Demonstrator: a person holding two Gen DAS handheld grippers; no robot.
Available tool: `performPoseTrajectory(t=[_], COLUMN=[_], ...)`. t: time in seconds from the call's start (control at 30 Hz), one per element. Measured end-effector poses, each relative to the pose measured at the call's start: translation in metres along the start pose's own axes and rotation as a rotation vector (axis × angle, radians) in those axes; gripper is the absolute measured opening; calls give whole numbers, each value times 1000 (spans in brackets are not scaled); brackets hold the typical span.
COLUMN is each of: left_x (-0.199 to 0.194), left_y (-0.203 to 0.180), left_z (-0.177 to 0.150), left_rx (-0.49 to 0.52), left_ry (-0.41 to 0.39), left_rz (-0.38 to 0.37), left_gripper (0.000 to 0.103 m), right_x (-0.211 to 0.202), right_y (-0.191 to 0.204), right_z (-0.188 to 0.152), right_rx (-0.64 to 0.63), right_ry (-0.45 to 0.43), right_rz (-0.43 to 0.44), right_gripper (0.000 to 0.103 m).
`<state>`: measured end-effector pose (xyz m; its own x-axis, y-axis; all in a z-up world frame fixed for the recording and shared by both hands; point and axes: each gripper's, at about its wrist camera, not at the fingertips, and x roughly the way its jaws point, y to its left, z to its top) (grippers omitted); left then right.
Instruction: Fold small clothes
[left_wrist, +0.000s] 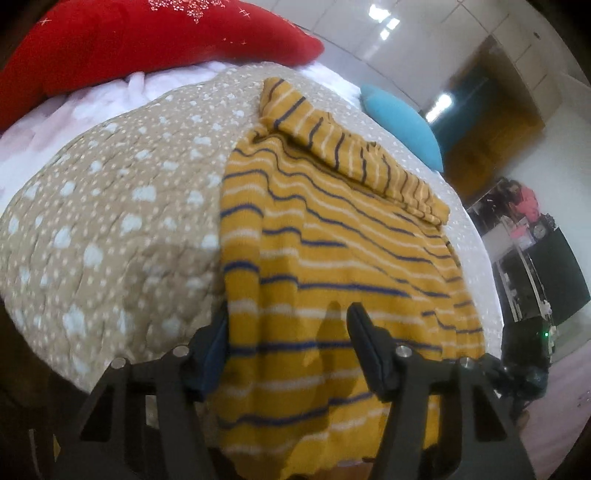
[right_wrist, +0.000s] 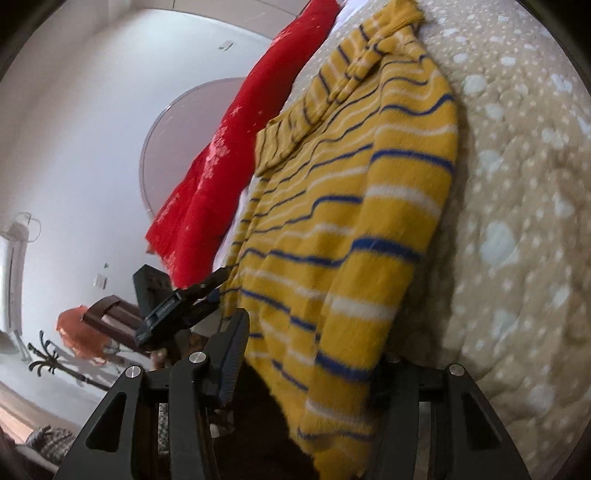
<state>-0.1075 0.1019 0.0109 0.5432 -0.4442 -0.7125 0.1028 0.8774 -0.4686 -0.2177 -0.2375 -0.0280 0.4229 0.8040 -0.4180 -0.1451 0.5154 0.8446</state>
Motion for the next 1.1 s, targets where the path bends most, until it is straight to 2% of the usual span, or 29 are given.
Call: performPoseTrajectory(t=[0.07,0.2,0.37,0.5,0.53,0.6,0.63,0.7,0.77,0.9,1.0,1.1], left_x=[1,0,2,5,6,8,9,4,-6,-45,-70,-77], left_y=[-1,-3,-5,-12,-14,-16,-14,-6,4,0,-16,-24], left_z=[-6,-21,-35,-43,-46,-48,-47,-40,-26,-7,-9,-19], left_rx=[15,17,20,45,46,49,44,-8,-67,-70,-40,-31], left_ry=[3,11,25,29,32,42,45,59,65,-19,-53,-50], left_rz=[2,-22,-21,13,21,68,84,47,-36,-84,-125,-161], left_gripper=[62,71,73,73,71,43,38,15,12,12,12,12], right_x=[2,6,18,20,22,24,25,27,22,3,-15,-30], right_y=[2,7,10,14,18,21,23,22,18,32,56,76], right_z=[-5,-22,-32,-34,-35,-38,-38,-39,-33,-28,-33,-50], right_rx=[-4,-16,-8,-33,-48,-70,-75,-56,-24,-29,-89,-139], right_ry=[3,18,23,18,14,5,-3,-7,-9,-38,-54,-48], right_rz=[-2,-14,-34,-85,-107,-143,-169,-239,-213,-159,-115,-79], right_gripper=[55,55,52,50,50,49,36,14,12,10,9,9])
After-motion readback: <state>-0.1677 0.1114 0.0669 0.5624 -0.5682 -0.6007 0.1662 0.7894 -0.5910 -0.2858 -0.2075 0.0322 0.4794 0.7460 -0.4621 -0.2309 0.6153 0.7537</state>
